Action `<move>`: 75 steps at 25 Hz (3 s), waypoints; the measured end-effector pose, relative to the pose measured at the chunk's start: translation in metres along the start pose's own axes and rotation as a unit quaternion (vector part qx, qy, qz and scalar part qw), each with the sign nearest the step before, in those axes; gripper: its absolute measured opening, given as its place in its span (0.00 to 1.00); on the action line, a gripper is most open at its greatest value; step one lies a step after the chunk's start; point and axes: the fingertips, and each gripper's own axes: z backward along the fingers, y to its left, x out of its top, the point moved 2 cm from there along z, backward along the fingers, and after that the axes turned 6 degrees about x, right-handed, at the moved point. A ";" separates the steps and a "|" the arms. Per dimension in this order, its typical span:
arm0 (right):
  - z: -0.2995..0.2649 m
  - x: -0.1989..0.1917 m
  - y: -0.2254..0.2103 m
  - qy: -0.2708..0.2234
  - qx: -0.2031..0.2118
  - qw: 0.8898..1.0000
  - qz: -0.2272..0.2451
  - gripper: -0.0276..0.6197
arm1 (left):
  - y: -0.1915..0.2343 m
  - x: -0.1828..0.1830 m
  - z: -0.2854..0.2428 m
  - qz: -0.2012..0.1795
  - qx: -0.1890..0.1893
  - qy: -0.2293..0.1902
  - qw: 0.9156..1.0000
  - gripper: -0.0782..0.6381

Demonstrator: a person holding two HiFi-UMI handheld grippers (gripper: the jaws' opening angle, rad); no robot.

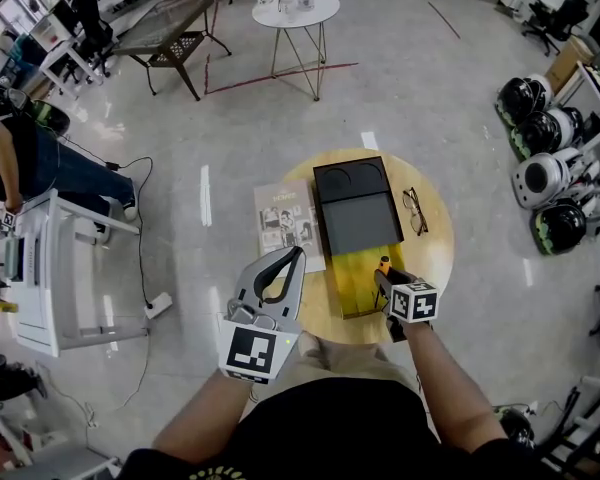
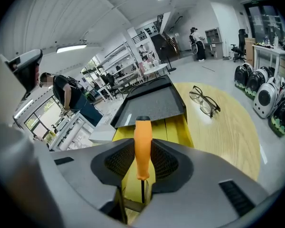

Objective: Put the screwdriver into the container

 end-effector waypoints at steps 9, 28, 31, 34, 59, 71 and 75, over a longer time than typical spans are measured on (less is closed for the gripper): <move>-0.013 -0.001 -0.006 0.011 -0.017 1.000 0.013 0.23 | -0.001 -0.004 0.002 -0.006 0.003 0.016 1.000 0.13; -0.034 -0.008 -0.023 0.029 -0.068 0.995 0.074 0.25 | -0.010 -0.013 0.009 -0.019 -0.002 0.028 0.999 0.13; -0.039 -0.010 -0.025 0.038 -0.079 0.993 0.074 0.25 | -0.008 -0.015 0.011 -0.022 -0.003 0.032 0.999 0.13; -0.042 -0.011 -0.028 0.046 -0.090 0.992 0.073 0.26 | -0.009 -0.014 0.012 -0.023 -0.001 0.032 0.999 0.13; 0.079 0.033 0.019 -0.099 -0.128 0.975 0.153 0.21 | 0.000 0.011 0.033 -0.004 0.011 -0.017 1.000 0.13; 0.150 0.069 0.078 -0.166 -0.128 0.958 0.197 0.07 | 0.008 0.035 0.046 -0.002 0.018 -0.058 0.998 0.13; 0.163 0.076 0.095 -0.181 -0.127 0.951 0.218 0.07 | 0.008 0.036 0.051 -0.001 0.017 -0.063 0.998 0.13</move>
